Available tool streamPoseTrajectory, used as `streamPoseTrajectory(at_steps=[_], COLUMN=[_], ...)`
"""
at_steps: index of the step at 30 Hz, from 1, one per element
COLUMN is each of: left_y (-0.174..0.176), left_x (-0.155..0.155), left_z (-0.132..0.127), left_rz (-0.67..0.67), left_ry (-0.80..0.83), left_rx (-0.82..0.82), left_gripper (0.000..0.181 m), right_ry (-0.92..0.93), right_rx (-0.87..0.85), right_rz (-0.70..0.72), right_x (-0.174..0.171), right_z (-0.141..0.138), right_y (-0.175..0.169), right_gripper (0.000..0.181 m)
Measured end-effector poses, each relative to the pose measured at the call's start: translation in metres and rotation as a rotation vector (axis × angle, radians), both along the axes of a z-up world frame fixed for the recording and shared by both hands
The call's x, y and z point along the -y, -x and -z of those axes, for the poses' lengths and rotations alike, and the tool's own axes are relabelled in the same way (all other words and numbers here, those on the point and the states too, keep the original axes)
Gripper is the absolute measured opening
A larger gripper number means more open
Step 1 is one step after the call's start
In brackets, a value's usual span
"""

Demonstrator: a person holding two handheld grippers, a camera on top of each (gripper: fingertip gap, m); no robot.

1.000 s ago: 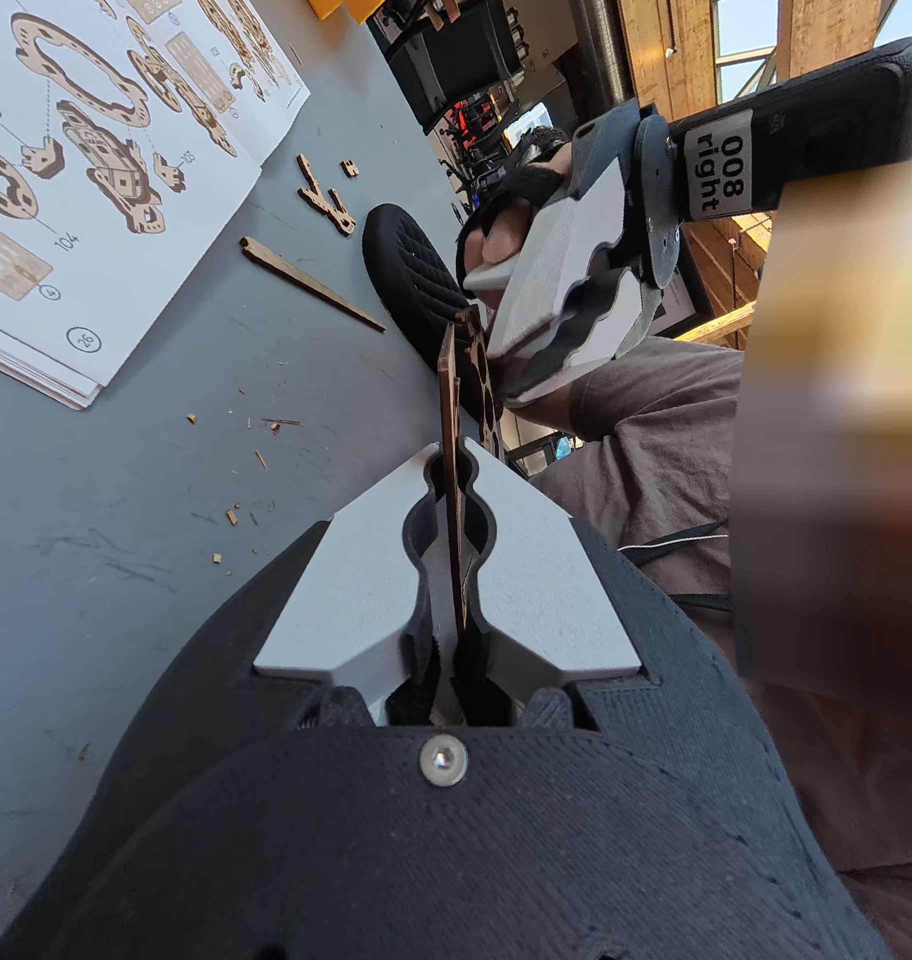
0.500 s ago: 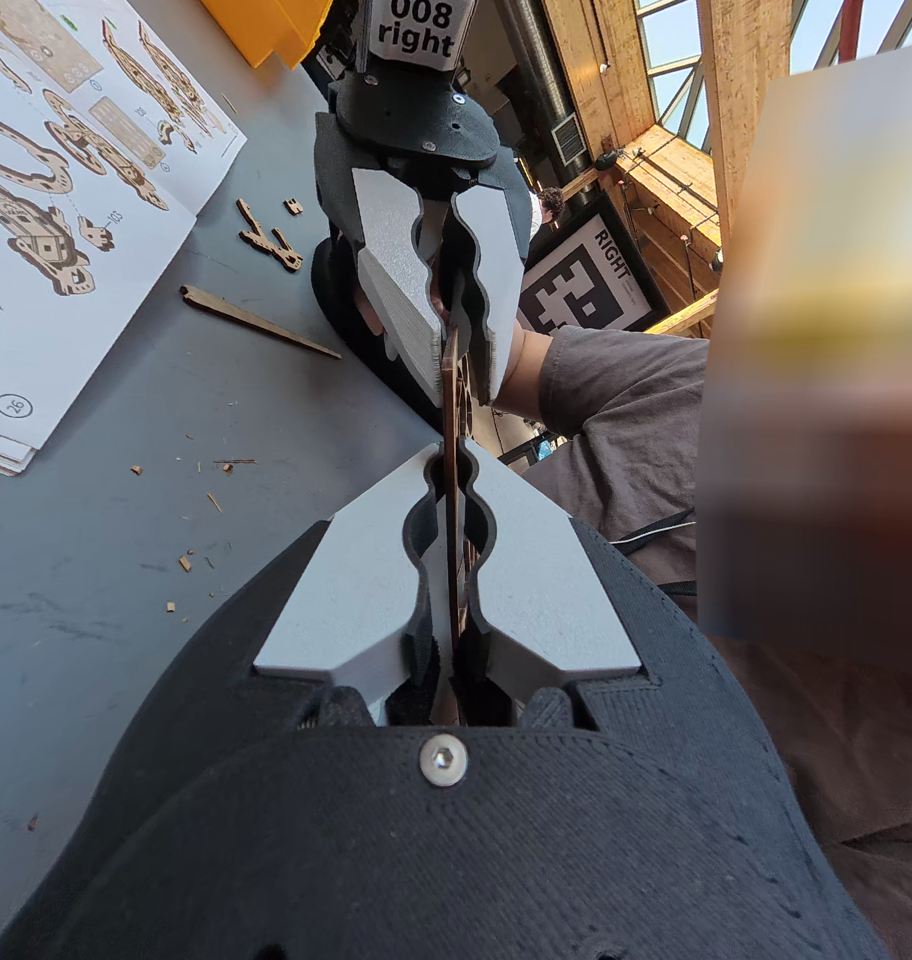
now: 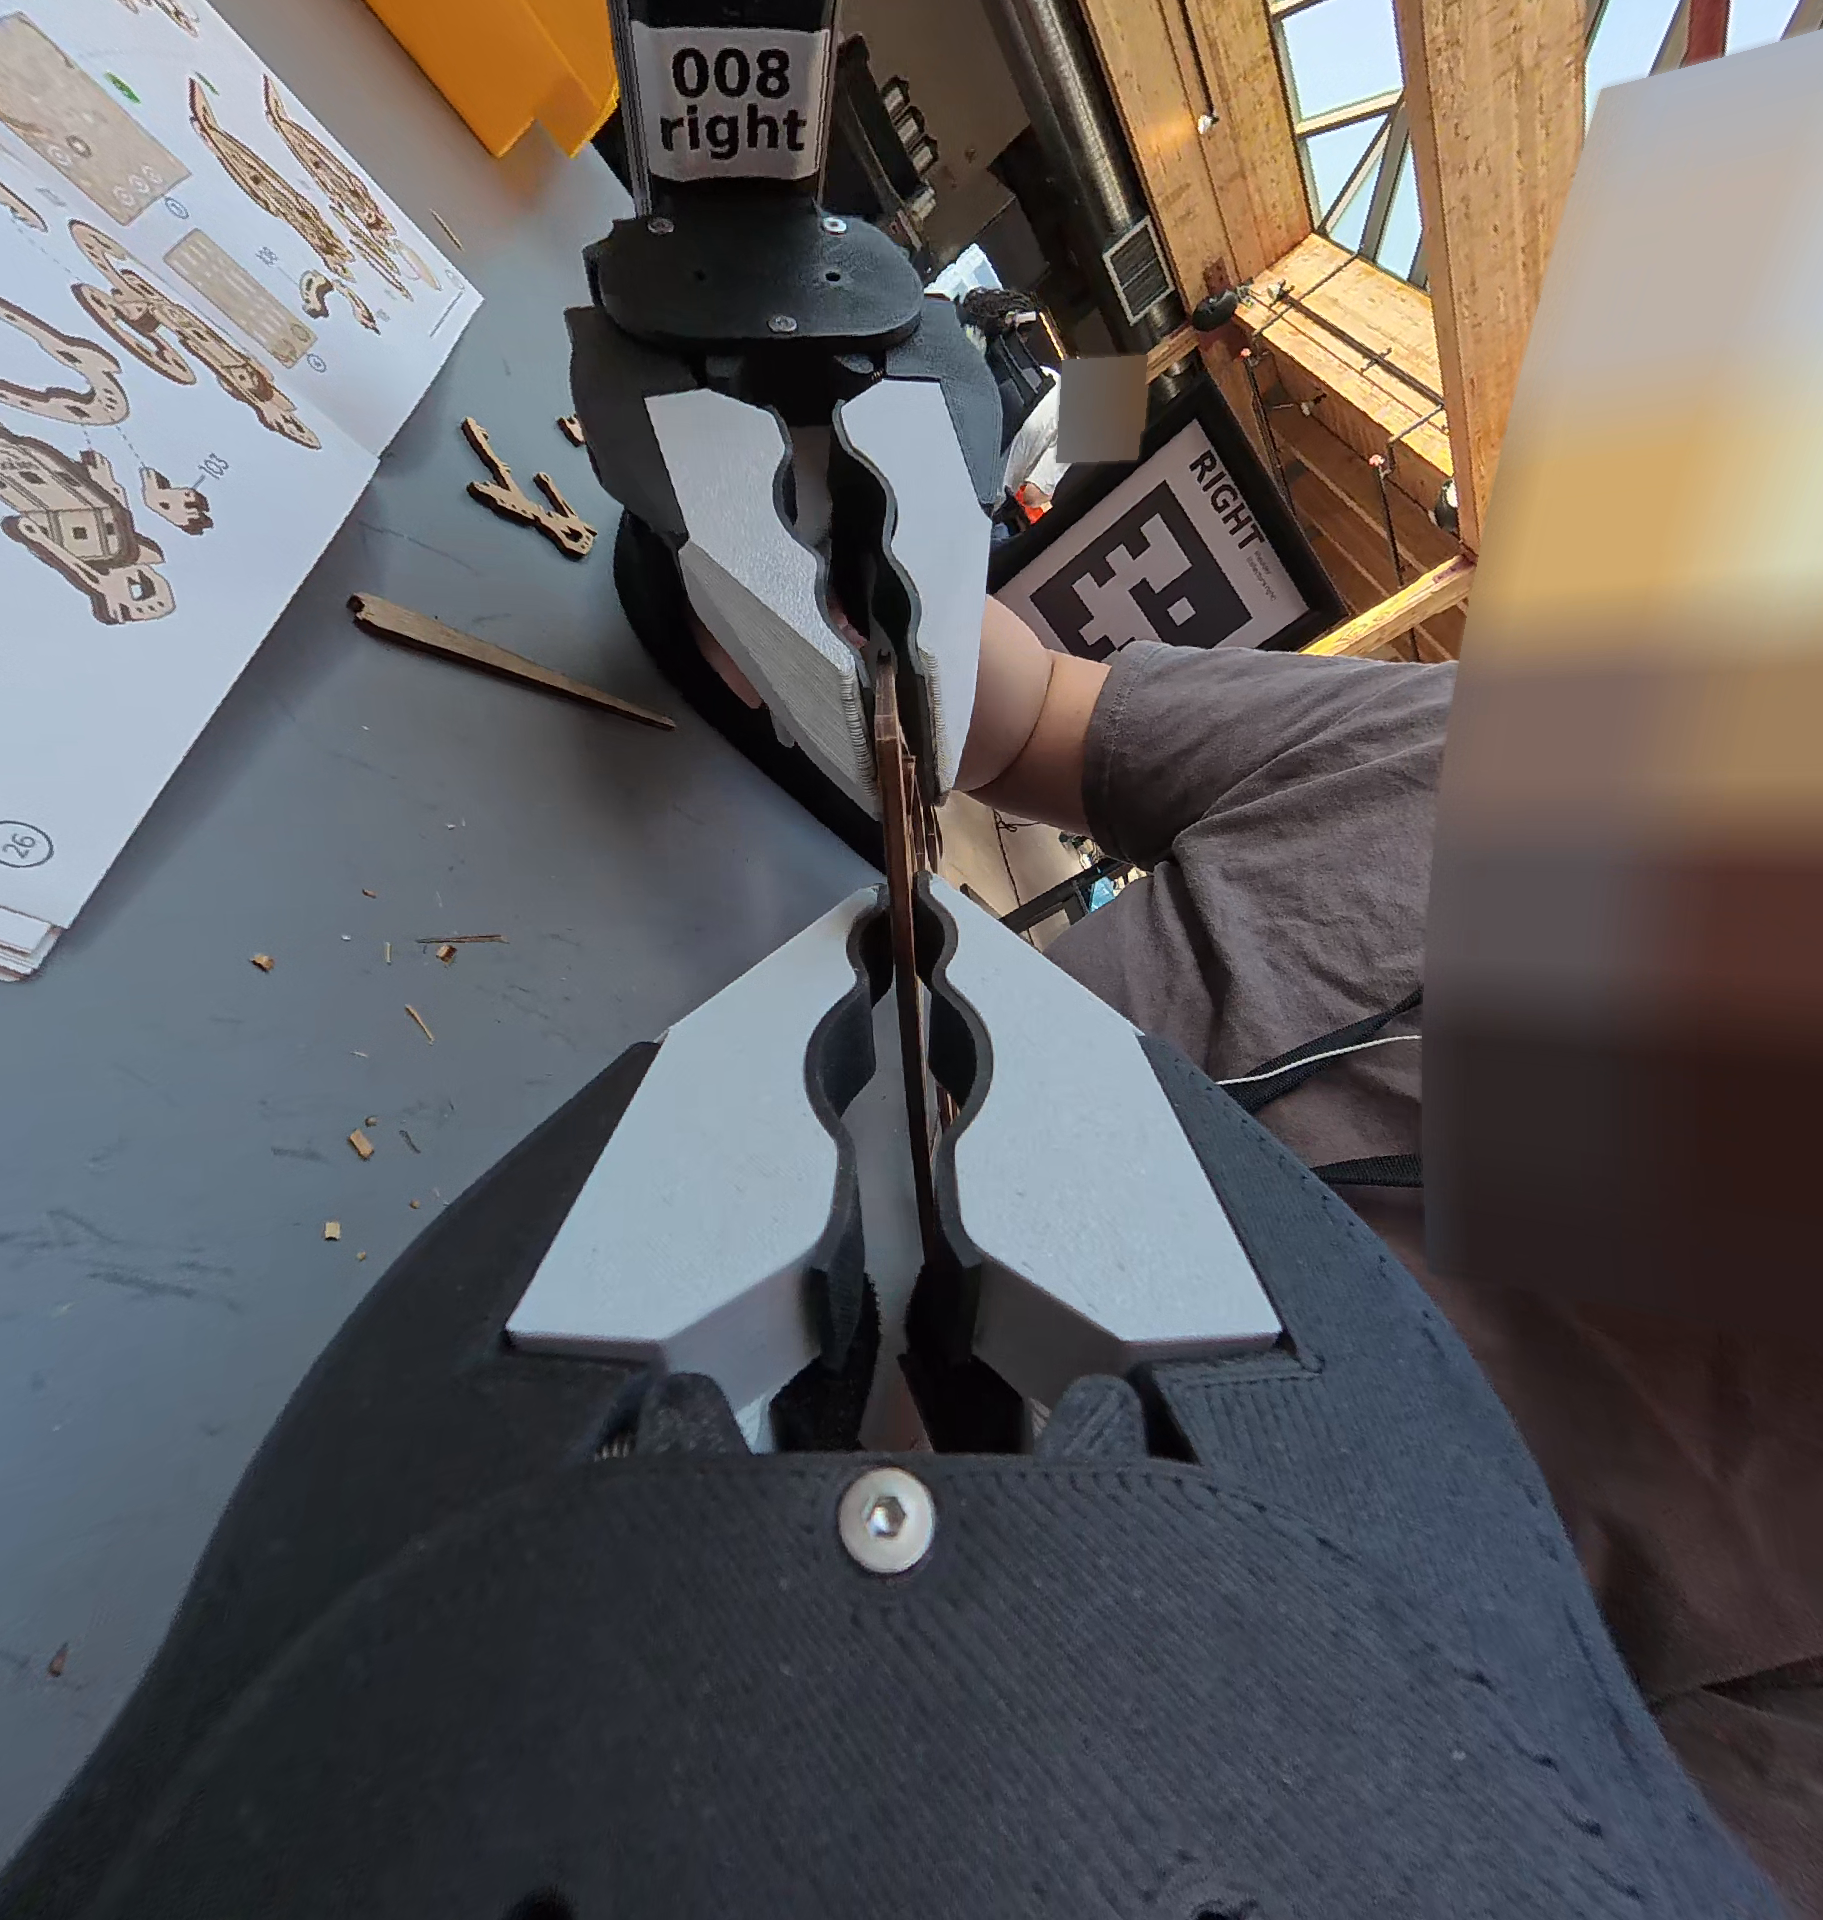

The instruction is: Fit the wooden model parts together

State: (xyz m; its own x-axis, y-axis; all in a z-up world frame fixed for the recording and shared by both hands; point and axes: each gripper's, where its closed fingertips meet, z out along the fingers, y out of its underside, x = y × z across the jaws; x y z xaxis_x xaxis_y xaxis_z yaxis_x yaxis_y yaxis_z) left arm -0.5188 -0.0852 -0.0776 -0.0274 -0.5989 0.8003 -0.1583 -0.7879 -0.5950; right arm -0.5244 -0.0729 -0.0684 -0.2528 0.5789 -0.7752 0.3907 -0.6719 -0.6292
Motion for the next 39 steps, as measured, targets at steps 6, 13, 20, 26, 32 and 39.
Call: streamPoseTrajectory(at_steps=[6,13,20,26,32,39], left_y=[0.001,0.001,0.002,0.007,0.009,0.008], left_x=[-0.002,0.002,-0.001,-0.004,-0.006,-0.006], left_z=[0.0,-0.01,-0.001,0.024,0.04,0.041], left_rz=[-0.014,0.011,-0.001,-0.017,-0.035,-0.035], left_ry=[0.009,0.008,0.069,0.19,0.262,0.27], left_rx=[0.004,0.054,0.027,-0.078,-0.133,-0.137], left_gripper=[0.0,0.0,0.001,0.0,0.0,0.0], right_ry=[-0.019,0.021,-0.018,-0.791,-1.29,-1.305], right_rx=[-0.026,-0.1,-0.069,-0.039,0.218,0.323], right_rz=[0.013,-0.036,-0.029,0.165,-0.013,-0.025], right_x=[-0.001,0.007,0.002,-0.01,0.023,0.018], right_z=[-0.001,-0.014,-0.01,-0.022,0.034,0.05], right_y=[0.001,-0.002,-0.002,-0.015,0.002,0.005], right_gripper=[0.006,0.013,0.022,0.028,0.034,0.042])
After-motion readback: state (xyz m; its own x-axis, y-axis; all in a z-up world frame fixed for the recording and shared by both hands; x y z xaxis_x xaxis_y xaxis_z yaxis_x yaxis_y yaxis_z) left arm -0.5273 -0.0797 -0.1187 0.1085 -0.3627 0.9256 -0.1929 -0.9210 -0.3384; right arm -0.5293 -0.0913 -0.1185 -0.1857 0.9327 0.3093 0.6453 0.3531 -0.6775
